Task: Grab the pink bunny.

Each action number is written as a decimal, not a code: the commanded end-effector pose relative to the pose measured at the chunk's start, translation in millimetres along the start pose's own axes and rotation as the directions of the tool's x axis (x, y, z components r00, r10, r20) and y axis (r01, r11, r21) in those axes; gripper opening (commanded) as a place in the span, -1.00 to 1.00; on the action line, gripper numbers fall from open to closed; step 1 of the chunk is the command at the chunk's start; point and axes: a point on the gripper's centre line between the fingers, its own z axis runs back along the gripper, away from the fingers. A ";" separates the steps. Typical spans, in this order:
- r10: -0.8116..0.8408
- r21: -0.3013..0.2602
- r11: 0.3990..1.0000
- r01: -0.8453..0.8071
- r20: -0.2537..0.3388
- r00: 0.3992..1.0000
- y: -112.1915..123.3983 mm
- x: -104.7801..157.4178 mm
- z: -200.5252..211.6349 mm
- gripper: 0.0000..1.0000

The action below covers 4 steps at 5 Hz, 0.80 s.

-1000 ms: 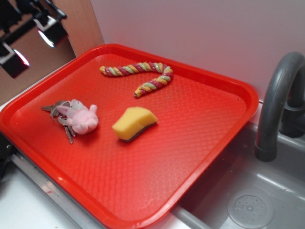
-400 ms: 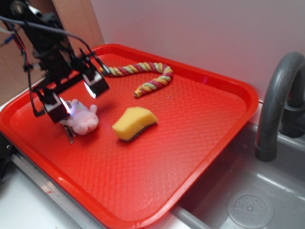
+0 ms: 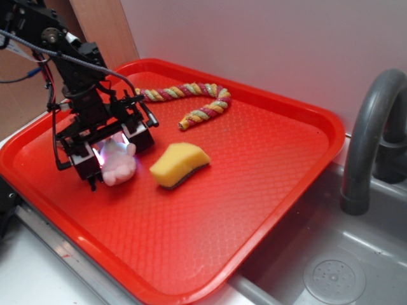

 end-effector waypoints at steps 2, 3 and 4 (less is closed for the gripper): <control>-0.173 -0.120 0.972 0.199 0.200 0.964 -5.7 9.9 77.9 -1.00; -0.293 -0.161 0.927 0.339 0.253 0.922 -2.7 10.0 128.6 -1.00; -0.438 -0.194 0.836 0.513 0.325 0.838 2.5 6.5 175.5 -1.00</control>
